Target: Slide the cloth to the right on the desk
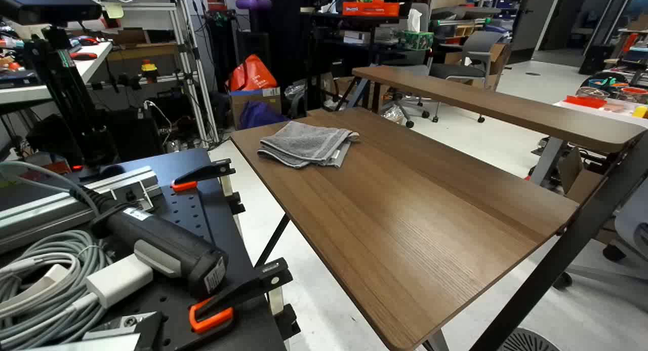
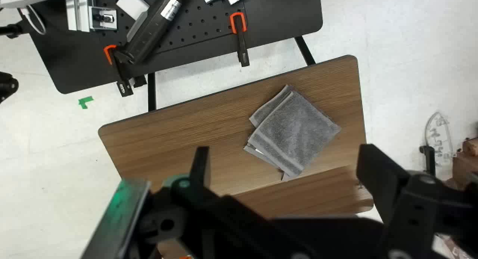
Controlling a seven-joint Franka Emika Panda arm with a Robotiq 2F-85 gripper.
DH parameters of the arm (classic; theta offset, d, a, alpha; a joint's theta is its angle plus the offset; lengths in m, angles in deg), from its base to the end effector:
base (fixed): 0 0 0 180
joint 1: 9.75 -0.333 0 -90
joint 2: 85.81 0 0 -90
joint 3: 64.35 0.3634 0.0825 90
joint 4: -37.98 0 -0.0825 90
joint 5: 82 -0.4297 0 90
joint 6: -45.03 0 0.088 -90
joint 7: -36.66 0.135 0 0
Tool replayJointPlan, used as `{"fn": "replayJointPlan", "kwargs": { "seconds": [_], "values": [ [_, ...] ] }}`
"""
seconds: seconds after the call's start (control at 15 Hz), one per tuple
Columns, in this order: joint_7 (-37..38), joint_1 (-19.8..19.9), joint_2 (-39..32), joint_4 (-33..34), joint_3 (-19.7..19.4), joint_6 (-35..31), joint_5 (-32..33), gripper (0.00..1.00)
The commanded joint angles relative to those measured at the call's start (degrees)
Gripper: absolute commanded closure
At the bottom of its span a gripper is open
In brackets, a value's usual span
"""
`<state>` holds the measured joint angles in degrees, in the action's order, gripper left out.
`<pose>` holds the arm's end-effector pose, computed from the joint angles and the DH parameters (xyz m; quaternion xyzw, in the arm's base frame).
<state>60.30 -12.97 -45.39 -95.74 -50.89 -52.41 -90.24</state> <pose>0.3389 0.1392 0.5832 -0.9952 0.0929 -0.0294 0.0055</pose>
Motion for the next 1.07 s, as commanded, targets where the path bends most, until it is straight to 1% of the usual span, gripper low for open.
{"fn": "replayJointPlan", "kwargs": {
  "seconds": [0.0,0.27,0.53,0.8,1.0],
  "values": [
    [-0.1,0.1,0.0,0.2,0.0,0.1,0.0,0.00],
    [2.1,0.5,-1.9,-2.6,2.4,-4.0,0.8,0.00],
    [4.0,-0.1,-6.6,-5.7,4.4,-9.3,0.4,0.00],
    [7.6,-0.2,-13.6,-8.1,6.6,-18.5,1.5,0.00],
    [12.8,0.3,-20.9,-8.7,8.6,-27.4,3.7,0.00]
  ]
}}
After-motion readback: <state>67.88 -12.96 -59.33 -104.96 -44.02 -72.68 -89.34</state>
